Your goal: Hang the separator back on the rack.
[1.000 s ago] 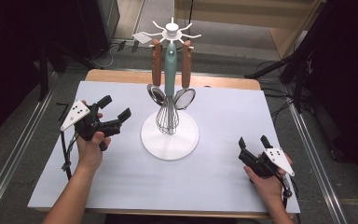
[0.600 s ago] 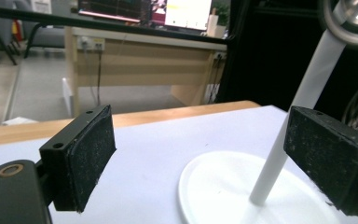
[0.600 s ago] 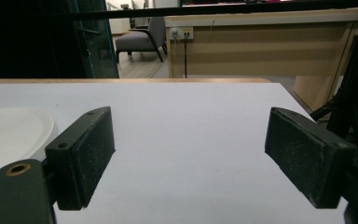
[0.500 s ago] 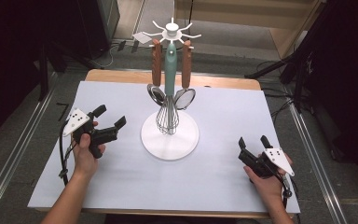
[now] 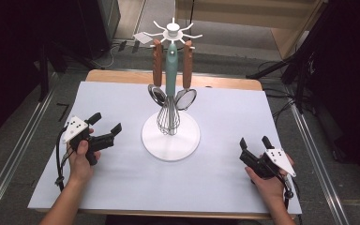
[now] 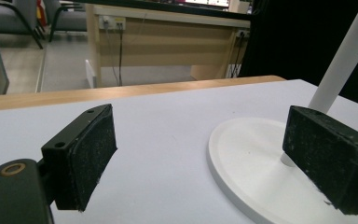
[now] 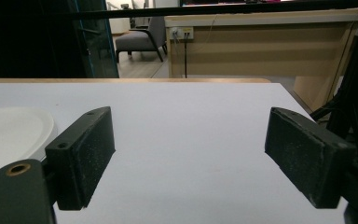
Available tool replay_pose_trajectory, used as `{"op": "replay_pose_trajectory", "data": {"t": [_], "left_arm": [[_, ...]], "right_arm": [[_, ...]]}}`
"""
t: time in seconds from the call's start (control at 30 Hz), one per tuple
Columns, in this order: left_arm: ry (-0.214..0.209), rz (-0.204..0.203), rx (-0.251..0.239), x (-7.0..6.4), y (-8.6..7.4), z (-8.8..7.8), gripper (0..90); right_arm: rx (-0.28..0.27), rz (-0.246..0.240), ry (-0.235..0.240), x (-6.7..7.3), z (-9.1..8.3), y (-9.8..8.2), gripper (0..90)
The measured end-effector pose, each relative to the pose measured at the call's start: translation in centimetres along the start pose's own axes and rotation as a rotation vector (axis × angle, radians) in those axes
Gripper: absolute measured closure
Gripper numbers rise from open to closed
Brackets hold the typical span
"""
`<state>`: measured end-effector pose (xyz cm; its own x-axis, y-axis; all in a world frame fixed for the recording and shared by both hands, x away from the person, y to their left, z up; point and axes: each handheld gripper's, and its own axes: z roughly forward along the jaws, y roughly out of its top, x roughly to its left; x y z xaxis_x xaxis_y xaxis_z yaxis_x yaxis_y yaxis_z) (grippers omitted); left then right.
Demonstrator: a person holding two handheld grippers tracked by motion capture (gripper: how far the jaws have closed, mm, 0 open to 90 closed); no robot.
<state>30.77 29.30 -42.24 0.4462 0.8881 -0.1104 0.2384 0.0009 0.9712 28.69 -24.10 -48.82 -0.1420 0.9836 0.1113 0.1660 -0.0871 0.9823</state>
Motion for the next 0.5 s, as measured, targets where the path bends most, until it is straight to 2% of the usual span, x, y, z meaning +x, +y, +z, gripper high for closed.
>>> {"op": "replay_pose_trajectory", "data": {"t": [0.23,0.43,0.5], "left_arm": [[0.024,0.005,0.022,0.4,-0.6,-0.5,10.4],[0.038,-0.017,0.024,0.8,-1.2,-1.3,10.3],[0.055,-0.027,0.031,1.2,-1.5,-1.7,10.4]], "right_arm": [[0.0,0.001,0.0,0.0,0.0,0.0,16.3],[-0.001,0.0,0.001,0.0,0.0,0.0,16.3],[0.0,0.002,0.002,0.0,0.0,0.0,16.4]]}}
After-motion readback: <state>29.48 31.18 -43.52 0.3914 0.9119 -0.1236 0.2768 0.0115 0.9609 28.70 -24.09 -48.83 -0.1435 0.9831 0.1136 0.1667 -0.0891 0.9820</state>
